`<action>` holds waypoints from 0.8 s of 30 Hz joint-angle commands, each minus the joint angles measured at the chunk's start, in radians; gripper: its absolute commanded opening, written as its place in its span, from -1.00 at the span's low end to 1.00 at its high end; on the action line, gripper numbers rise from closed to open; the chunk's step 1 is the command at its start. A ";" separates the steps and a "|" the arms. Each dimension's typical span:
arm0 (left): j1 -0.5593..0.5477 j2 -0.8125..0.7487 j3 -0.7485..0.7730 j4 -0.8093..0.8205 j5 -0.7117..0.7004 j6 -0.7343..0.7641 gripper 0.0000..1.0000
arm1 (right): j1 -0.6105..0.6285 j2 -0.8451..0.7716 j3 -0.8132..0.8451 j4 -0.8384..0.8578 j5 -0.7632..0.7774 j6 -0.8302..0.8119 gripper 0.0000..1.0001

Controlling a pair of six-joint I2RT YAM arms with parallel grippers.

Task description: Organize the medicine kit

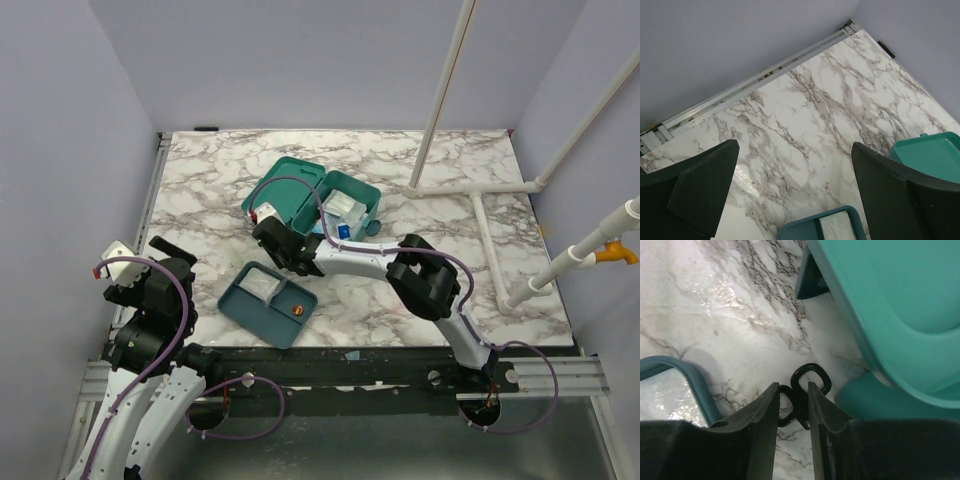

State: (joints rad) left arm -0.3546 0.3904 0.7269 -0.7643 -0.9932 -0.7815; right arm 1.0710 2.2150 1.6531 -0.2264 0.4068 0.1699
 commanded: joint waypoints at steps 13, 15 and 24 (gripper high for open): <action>-0.001 0.016 -0.009 0.015 0.022 0.017 0.97 | -0.019 0.028 -0.044 -0.034 -0.036 0.019 -0.38; 0.000 0.016 -0.010 0.015 0.022 0.017 0.97 | -0.019 0.019 -0.069 -0.034 -0.045 0.030 -0.39; 0.000 0.015 -0.010 0.018 0.027 0.022 0.97 | -0.019 -0.031 -0.170 -0.033 -0.098 0.074 -0.41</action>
State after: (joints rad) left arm -0.3546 0.4023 0.7269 -0.7635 -0.9848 -0.7734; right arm 1.0523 2.1899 1.5536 -0.1810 0.3702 0.2085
